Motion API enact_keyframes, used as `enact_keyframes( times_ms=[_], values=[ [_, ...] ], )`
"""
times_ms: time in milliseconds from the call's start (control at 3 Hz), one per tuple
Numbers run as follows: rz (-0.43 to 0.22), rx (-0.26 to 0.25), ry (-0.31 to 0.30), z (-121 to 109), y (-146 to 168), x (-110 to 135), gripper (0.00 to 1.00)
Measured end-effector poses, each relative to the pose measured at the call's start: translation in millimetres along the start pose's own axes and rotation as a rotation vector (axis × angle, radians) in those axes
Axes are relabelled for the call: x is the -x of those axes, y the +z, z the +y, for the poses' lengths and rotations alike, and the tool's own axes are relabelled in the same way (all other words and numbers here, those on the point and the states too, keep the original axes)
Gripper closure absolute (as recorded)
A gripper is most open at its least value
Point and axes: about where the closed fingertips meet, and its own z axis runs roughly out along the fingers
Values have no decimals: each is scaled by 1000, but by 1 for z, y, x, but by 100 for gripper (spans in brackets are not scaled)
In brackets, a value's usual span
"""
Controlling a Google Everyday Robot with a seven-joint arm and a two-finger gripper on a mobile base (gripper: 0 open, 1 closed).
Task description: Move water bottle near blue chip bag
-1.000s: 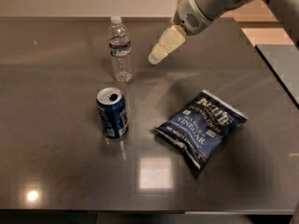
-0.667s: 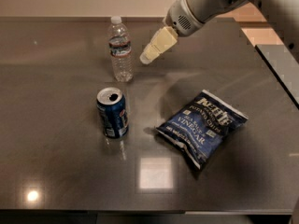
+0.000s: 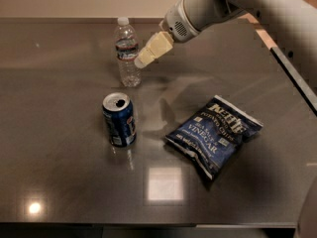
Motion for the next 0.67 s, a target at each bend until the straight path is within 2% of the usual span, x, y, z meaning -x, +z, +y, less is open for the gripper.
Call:
enact_keyframes(
  times_ms=[667],
  values=[
    [-62, 11, 8, -8, 25, 14, 0]
  ],
)
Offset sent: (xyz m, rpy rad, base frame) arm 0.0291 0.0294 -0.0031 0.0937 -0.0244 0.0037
